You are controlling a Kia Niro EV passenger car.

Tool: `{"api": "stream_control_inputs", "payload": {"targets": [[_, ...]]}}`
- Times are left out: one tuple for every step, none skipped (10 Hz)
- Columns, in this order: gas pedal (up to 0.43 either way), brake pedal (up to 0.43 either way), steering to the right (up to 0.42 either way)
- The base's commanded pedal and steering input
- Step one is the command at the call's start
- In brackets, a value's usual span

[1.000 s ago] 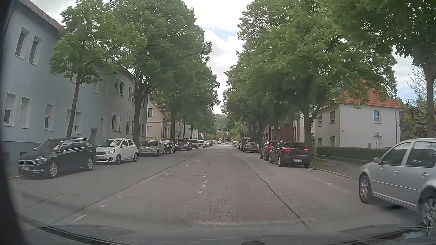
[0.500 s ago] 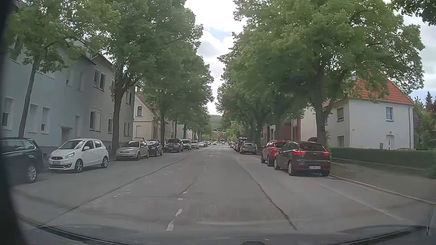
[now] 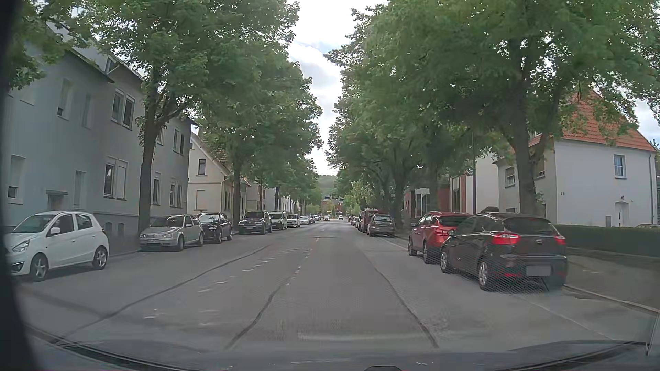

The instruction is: Follow the waypoints while adhering to traffic rules and regulations

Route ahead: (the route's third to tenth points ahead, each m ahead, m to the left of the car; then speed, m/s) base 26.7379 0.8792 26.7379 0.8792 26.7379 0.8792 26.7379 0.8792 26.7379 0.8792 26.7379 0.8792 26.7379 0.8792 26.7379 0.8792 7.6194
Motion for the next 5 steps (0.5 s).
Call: {"api": "stream_control_inputs", "payload": {"targets": [[0.087,0.0,-0.011],[0.087,0.0,-0.008],[0.087,0.0,-0.006],[0.087,0.0,-0.007],[0.087,0.0,-0.007]]}}
